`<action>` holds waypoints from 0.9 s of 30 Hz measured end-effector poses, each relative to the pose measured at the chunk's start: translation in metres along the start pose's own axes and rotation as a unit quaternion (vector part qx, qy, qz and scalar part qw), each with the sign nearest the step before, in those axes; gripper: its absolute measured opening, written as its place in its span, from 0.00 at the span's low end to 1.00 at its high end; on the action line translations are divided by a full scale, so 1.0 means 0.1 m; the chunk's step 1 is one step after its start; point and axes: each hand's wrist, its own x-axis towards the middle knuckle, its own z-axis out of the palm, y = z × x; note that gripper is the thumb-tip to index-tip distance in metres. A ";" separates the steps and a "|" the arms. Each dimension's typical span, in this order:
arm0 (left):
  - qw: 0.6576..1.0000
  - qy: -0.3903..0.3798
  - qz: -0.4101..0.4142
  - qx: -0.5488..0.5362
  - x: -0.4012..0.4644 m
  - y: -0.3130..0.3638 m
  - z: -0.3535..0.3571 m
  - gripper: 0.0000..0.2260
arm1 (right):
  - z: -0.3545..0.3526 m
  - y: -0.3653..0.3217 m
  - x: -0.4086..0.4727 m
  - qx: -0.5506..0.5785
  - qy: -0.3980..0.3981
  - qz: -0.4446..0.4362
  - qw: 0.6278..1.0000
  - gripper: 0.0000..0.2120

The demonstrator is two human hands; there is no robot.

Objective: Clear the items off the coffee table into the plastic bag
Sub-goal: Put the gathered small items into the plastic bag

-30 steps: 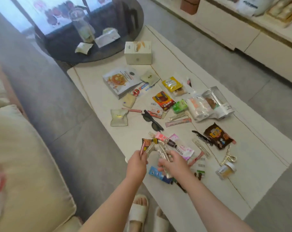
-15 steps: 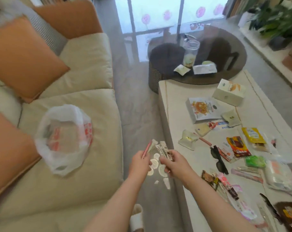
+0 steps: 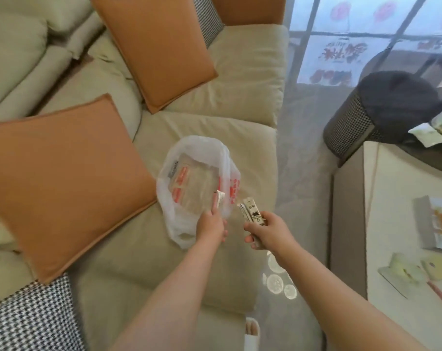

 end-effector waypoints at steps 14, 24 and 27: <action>0.999 0.024 0.005 0.035 1.15 0.15 -0.67 0.25 | 0.98 -0.51 1.16 -0.113 -0.033 -0.025 0.993 0.36; 0.989 -0.030 0.021 0.143 0.98 0.05 -0.41 0.13 | 0.67 -0.09 1.15 -0.092 0.019 0.045 0.995 0.16; 0.977 -0.065 0.044 0.200 0.83 0.00 -0.25 0.09 | 0.47 0.01 0.98 -0.094 0.023 0.056 0.994 0.16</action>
